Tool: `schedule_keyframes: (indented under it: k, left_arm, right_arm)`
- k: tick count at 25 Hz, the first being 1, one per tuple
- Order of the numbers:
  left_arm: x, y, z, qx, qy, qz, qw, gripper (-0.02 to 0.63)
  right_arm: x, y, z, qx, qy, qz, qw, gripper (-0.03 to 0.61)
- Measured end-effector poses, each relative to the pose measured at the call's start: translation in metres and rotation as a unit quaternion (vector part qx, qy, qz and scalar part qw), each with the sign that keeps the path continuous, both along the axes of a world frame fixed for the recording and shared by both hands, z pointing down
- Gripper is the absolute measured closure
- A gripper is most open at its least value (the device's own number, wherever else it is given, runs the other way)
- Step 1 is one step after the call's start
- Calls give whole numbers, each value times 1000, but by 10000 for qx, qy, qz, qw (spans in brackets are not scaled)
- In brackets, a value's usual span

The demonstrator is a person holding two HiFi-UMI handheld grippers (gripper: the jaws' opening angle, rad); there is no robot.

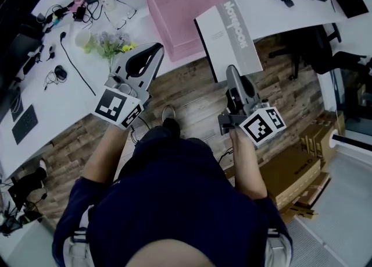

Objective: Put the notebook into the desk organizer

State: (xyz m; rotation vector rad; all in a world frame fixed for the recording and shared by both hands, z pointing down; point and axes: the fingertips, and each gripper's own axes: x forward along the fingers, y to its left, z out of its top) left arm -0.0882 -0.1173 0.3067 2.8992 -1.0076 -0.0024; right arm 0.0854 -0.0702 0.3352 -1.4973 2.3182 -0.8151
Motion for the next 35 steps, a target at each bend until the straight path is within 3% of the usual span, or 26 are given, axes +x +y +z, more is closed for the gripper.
schedule_keyframes:
  k: [15, 35]
  left_arm:
    - [-16, -51, -1, 13, 53, 128, 9999, 575]
    - [5, -93, -1, -11, -112, -311, 9995, 575]
  right_arm:
    - [-16, -54, -4, 42, 91, 154, 9998, 566]
    - [8, -118, 10, 2, -55, -187, 9998, 566]
